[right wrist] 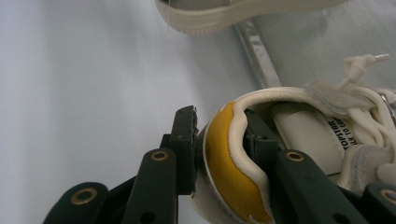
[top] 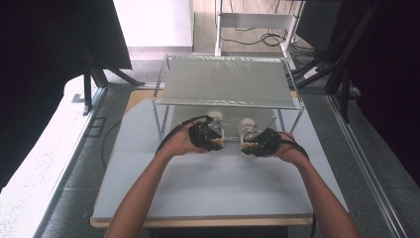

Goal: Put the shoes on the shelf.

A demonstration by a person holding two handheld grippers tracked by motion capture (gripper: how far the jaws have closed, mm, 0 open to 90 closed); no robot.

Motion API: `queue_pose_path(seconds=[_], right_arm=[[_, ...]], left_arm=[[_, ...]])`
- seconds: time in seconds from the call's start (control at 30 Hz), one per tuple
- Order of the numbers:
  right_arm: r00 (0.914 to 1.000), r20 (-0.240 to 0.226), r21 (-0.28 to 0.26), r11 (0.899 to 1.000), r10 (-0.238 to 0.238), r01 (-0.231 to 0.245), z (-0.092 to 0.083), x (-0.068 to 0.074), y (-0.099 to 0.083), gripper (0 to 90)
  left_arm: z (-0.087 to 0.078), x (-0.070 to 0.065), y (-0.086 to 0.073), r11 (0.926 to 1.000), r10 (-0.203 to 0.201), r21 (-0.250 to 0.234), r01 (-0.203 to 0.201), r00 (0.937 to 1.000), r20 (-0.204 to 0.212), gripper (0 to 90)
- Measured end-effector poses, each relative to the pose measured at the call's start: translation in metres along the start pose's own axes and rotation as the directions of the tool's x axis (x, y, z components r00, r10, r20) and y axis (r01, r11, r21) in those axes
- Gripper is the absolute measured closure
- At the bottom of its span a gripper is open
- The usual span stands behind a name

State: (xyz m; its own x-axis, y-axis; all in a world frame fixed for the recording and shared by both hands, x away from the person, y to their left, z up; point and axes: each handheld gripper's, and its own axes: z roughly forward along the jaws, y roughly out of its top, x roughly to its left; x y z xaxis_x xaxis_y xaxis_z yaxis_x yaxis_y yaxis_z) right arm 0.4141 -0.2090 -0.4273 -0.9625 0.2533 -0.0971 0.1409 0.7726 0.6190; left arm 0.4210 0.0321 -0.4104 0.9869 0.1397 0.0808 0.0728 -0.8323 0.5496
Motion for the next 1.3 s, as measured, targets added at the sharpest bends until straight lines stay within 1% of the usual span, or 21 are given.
queue_pose_path(seconds=[0.17,0.33,0.37,0.43,0.53,0.6,0.63,0.67,0.7,0.73,0.77,0.83,0.9,1.0,1.03,1.07,1.1,1.17,1.23,1.27,1.3], right_arm=[[0.9999,0.01,0.004,1.0,0.003,-0.003,0.01,-0.008,0.002,70.1],[0.9999,0.01,0.026,1.0,-0.005,0.005,0.026,-0.016,0.004,70.1],[1.0,0.006,0.015,1.0,-0.001,0.001,0.028,-0.017,0.004,69.9],[0.9999,0.008,-0.003,1.0,0.013,-0.013,0.029,-0.019,0.004,69.6],[0.9987,0.023,-0.026,0.999,0.046,-0.045,0.029,-0.02,0.004,66.7],[0.9963,0.024,-0.04,0.996,0.082,-0.081,0.029,-0.02,0.002,66.0],[0.9967,0.032,-0.043,0.996,0.074,-0.073,0.029,-0.019,0.002,63.0],[0.9953,0.056,-0.045,0.996,0.08,-0.077,0.03,-0.017,0.001,53.1],[0.994,0.082,-0.043,0.997,0.072,-0.068,0.03,-0.015,0.001,51.3],[0.9932,0.1,-0.038,0.998,0.06,-0.057,0.031,-0.013,0.001,51.0],[0.9931,0.103,-0.032,0.998,0.056,-0.053,0.032,-0.011,0.002,49.9],[0.9922,0.116,-0.016,0.999,0.046,-0.045,0.035,-0.007,0.004,46.8],[0.9896,0.14,-0.009,0.999,0.032,-0.031,0.035,-0.003,0.006,43.9],[0.9833,0.177,-0.009,0.999,0.042,-0.041,0.036,0.001,0.008,40.7],[0.9804,0.193,-0.012,0.999,0.041,-0.039,0.036,0.002,0.009,38.3],[0.9762,0.213,-0.013,0.999,0.042,-0.04,0.036,0.003,0.01,37.1],[0.9723,0.23,-0.022,0.999,0.04,-0.036,0.035,0.004,0.01,35.7],[0.9659,0.251,-0.062,0.997,0.065,-0.051,0.029,0.006,0.013,35.6],[0.9613,0.263,-0.104,0.993,0.082,-0.056,0.022,0.007,0.015,35.6],[0.9594,0.268,-0.12,0.991,0.087,-0.057,0.018,0.009,0.017,35.6],[0.9584,0.27,-0.132,0.989,0.093,-0.058,0.015,0.01,0.018,35.6]], left_arm=[[0.008,0.008,0.002,1.0,-0.003,0.006,0.003,1.0,-0.003,72.7],[0.018,0.016,-0.002,0.9989,-0.046,0.006,0.046,0.9989,0.003,72.6],[0.02,0.018,-0.003,0.9993,-0.035,0.01,0.035,0.9994,0.005,72.6],[0.025,0.019,-0.006,0.9982,-0.06,0.008,0.06,0.9981,0.012,72.3],[0.032,0.021,-0.01,0.9968,-0.075,0.028,0.075,0.9971,0.008,69.9],[0.032,0.022,-0.012,0.9959,-0.09,0.002,0.09,0.9959,0.004,68.9],[0.032,0.023,-0.012,0.9964,-0.085,-0.009,0.085,0.9964,-0.005,68.5],[0.032,0.023,-0.012,0.9947,-0.102,-0.017,0.102,0.9948,-0.01,67.8],[0.032,0.023,-0.013,0.9912,-0.127,-0.041,0.126,0.9918,-0.014,65.3],[0.033,0.023,-0.012,0.9861,-0.158,-0.054,0.157,0.9874,-0.007,57.1],[0.033,0.023,-0.012,0.9824,-0.179,-0.059,0.177,0.9837,-0.021,47.0],[0.034,0.019,-0.013,0.9836,-0.176,-0.057,0.171,0.9809,-0.083,37.7],[0.034,0.015,-0.015,0.9817,-0.183,-0.073,0.176,0.9759,-0.118,30.4],[0.03,0.011,-0.018,0.9749,-0.202,-0.131,0.18,0.9633,-0.177,25.5],[0.029,0.008,-0.019,0.9648,-0.239,-0.156,0.212,0.9543,-0.18,23.8],[0.027,0.008,-0.019,0.9611,-0.247,-0.171,0.217,0.9521,-0.18,23.0],[0.027,0.008,-0.019,0.9611,-0.247,-0.171,0.217,0.9521,-0.18,22.0],[0.019,0.005,-0.02,0.9501,-0.274,-0.207,0.233,0.942,-0.195,21.3],[0.012,0.005,-0.022,0.9433,-0.283,-0.235,0.235,0.9388,-0.197,21.3],[0.01,0.003,-0.024,0.9341,-0.305,-0.249,0.255,0.9334,-0.188,21.3],[0.007,0.001,-0.026,0.9288,-0.316,-0.26,0.264,0.9303,-0.186,21.4]])
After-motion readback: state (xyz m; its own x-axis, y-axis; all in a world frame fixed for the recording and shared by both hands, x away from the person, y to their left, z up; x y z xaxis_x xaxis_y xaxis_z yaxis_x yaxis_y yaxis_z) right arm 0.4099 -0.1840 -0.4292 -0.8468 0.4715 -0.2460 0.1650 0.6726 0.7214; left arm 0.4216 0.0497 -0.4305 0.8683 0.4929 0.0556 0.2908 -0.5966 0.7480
